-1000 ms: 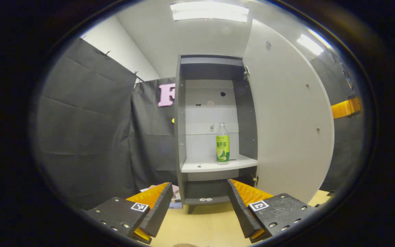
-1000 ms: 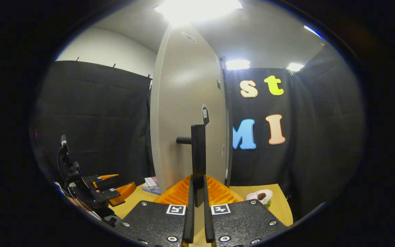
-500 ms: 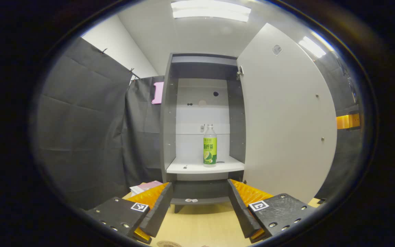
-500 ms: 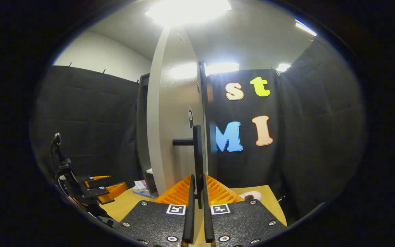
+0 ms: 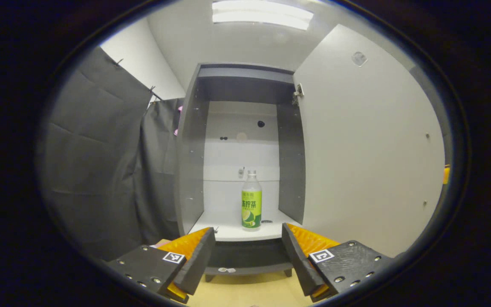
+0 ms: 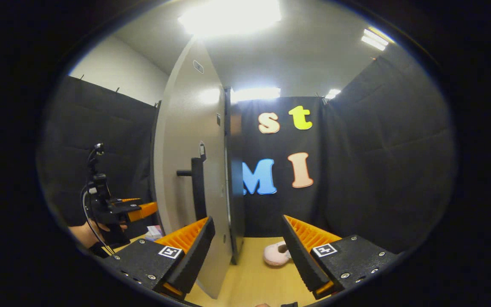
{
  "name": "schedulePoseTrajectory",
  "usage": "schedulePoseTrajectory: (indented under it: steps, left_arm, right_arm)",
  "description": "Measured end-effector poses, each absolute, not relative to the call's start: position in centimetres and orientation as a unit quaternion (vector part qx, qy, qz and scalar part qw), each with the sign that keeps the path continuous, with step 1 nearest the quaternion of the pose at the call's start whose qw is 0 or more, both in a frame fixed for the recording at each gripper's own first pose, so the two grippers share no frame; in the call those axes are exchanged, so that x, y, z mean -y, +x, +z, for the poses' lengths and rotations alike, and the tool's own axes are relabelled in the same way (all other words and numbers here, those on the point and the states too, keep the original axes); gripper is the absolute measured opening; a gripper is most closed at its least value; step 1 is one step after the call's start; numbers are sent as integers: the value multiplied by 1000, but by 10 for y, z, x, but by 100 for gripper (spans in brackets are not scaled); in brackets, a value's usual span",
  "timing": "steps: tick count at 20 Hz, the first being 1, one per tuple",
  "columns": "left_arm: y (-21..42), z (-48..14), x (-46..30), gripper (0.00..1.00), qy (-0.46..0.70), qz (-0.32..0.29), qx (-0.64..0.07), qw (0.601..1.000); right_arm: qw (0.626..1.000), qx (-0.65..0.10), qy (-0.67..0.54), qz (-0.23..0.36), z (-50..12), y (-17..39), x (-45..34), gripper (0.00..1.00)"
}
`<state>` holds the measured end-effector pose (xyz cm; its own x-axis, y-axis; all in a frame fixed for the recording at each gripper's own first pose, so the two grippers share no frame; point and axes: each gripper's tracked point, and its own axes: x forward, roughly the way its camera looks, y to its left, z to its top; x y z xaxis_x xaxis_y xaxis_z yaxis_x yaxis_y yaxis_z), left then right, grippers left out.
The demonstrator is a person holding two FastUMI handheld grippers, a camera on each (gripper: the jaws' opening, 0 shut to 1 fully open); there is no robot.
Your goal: Open the cabinet door with the right hand, grasp the bottle in the cabinet with the left hand and place it on the coaster, then close the cabinet door with the right hand.
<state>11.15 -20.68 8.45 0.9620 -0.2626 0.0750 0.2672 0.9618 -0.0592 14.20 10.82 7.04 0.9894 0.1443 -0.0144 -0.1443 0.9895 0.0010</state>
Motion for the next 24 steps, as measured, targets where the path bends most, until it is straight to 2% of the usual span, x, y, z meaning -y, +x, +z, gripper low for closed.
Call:
schedulePoseTrajectory:
  steps: [3,4,6,11,13,14,16,24]
  left_arm:
    - [153,87,217,90,-41,-154,32,987]
    - [166,88,221,93,-40,-159,33,986]
    - [193,87,228,90,-32,-166,35,985]
    - [254,72,250,93,-34,-194,29,980]
    - [275,67,254,89,-21,-195,31,980]
    - [284,64,257,92,-14,-194,33,980]
    - [300,59,261,89,-8,-190,34,981]
    - [343,29,288,90,-11,-219,10,976]
  right_arm:
    - [1000,-14,7,18,60,151,-89,95]
    - [1000,-17,13,2,58,155,-82,95]
    - [999,-20,24,-27,53,163,-72,95]
    - [996,-34,38,-79,36,179,-60,94]
    - [994,-40,40,-92,29,182,-60,94]
    - [993,-44,42,-98,26,185,-60,94]
    - [992,-52,44,-105,18,191,-61,94]
    - [989,-80,38,-116,-6,210,-72,94]
